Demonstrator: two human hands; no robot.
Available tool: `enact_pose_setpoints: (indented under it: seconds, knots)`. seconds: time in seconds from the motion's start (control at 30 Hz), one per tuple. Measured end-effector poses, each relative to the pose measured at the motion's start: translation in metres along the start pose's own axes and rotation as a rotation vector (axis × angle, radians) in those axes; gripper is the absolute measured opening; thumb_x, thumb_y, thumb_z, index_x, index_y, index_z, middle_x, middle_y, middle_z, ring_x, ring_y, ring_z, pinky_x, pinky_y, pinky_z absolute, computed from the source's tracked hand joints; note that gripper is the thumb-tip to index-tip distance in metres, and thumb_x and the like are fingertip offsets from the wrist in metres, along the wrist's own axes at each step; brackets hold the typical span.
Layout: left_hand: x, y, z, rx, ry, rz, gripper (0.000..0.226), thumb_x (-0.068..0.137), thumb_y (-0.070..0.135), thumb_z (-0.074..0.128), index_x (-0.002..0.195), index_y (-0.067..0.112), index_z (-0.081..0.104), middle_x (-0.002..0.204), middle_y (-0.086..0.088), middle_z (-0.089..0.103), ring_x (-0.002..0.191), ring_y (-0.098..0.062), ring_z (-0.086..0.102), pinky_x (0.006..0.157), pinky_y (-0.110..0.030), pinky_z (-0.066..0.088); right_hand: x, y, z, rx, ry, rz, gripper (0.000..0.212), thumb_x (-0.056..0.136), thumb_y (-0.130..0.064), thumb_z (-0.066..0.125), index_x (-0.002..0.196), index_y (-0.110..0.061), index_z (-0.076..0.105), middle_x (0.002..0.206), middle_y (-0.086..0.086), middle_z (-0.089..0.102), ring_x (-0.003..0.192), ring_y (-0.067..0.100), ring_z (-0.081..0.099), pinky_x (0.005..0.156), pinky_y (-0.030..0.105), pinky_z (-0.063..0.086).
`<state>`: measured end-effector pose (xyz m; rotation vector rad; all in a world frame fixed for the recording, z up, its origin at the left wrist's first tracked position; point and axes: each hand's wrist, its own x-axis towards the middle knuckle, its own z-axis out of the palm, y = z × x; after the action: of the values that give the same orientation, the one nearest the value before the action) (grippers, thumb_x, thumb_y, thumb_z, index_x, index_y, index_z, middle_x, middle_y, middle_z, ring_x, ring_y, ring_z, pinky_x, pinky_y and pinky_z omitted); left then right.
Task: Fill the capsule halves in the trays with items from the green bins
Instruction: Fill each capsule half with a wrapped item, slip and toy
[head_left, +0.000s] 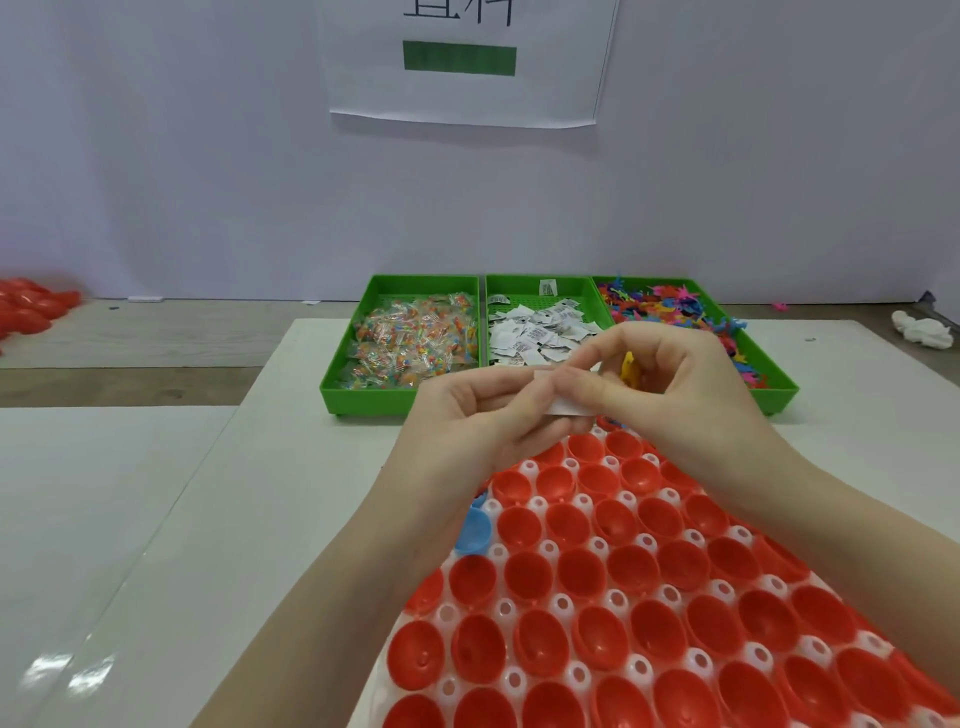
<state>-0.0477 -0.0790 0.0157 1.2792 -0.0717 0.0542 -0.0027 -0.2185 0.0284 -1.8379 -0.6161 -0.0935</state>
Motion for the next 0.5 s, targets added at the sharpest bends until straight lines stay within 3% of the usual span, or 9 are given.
enact_pose_setpoints:
  seconds: [0.1,0.17,0.23,0.5]
  knots:
    - [0.000,0.001,-0.001,-0.026,0.047,-0.026,0.016,0.085,-0.003,0.054,0.088,0.004,0.069,0.080,-0.010,0.073,0.071,-0.017,0.071,0.061,-0.013,0.054,-0.003,-0.001,-0.005,0.103,-0.073,0.101,0.021,0.074,-0.040,0.058,0.089,-0.029,0.067,0.062,-0.014,0.054,0.060,0.003,0.049,0.063,0.012,0.045]
    - [0.000,0.003,-0.002,-0.045,0.079,-0.044,0.017,0.085,-0.005,0.055,0.082,0.005,0.070,0.079,-0.010,0.073,0.069,-0.017,0.071,0.058,-0.013,0.053,-0.004,-0.001,-0.008,0.225,-0.098,0.134,0.020,0.092,-0.023,0.046,0.096,-0.026,0.066,0.069,-0.015,0.061,0.063,0.002,0.052,0.065,0.014,0.047]
    - [0.000,0.005,-0.001,-0.037,0.100,-0.051,0.022,0.084,-0.006,0.056,0.075,0.007,0.070,0.076,-0.010,0.073,0.067,-0.017,0.071,0.056,-0.013,0.053,-0.006,-0.002,-0.011,0.310,-0.091,0.139,0.032,0.095,-0.003,0.037,0.097,-0.020,0.065,0.072,-0.008,0.067,0.063,0.001,0.056,0.062,0.013,0.049]
    - [-0.002,0.004,0.005,0.145,0.143,-0.004,0.026,0.087,-0.007,0.053,0.074,0.010,0.069,0.065,-0.003,0.071,0.063,-0.013,0.069,0.060,-0.014,0.054,-0.015,-0.009,-0.015,0.166,0.064,0.042,0.029,0.086,0.004,0.053,0.082,-0.021,0.067,0.070,-0.006,0.073,0.061,0.005,0.068,0.060,0.010,0.051]
